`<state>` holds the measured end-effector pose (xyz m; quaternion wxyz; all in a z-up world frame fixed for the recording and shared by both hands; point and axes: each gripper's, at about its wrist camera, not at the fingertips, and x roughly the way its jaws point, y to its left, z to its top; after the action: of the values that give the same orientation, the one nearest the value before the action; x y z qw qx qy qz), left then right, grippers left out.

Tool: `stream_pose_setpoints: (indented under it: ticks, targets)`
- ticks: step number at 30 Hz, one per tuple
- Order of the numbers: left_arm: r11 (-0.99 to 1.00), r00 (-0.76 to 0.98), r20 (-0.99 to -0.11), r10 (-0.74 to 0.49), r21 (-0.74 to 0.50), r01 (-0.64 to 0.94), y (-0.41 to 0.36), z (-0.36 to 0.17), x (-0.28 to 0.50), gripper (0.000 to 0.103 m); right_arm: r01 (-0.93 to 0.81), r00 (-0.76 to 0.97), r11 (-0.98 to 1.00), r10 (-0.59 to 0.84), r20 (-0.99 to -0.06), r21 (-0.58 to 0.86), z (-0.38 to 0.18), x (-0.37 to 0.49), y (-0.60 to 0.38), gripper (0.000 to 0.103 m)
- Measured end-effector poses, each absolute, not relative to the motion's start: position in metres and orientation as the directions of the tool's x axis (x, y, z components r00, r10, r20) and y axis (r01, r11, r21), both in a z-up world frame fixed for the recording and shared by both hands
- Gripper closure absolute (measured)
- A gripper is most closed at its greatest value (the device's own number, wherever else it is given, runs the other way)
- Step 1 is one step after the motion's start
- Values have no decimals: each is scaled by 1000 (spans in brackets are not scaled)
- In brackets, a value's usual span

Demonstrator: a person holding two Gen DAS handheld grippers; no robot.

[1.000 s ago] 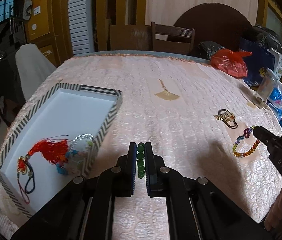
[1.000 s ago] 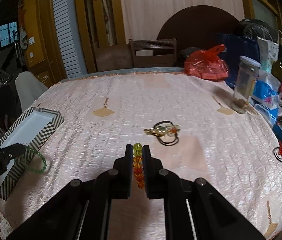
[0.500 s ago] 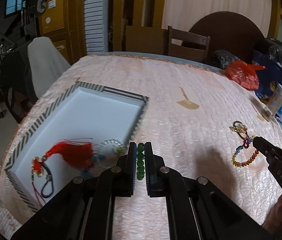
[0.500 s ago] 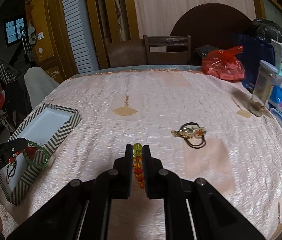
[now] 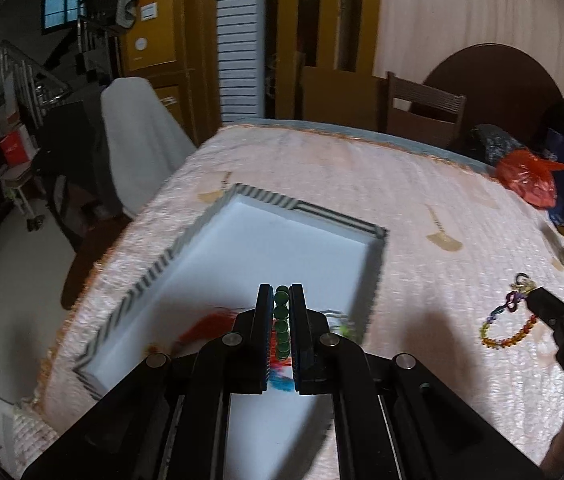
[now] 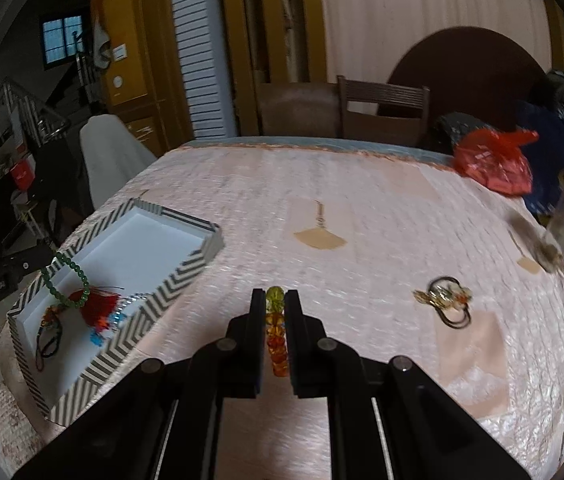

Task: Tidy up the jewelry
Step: 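Lower the green bracelet and orange bead strand into the tray with both tools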

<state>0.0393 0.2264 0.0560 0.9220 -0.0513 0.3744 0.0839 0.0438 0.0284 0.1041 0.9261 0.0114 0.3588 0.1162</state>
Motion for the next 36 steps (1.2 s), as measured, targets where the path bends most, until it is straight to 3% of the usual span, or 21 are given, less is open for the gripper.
stream_pose_setpoints:
  ticks: [21, 36]
  targets:
    - [958, 629, -759, 167, -25, -285, 274, 12, 30, 75, -386, 609, 902, 406, -681, 193, 110, 77, 115, 94]
    - [950, 604, -785, 137, -69, -306, 301, -14, 28, 75, -512, 521, 822, 528, -671, 249, 111, 101, 175, 94]
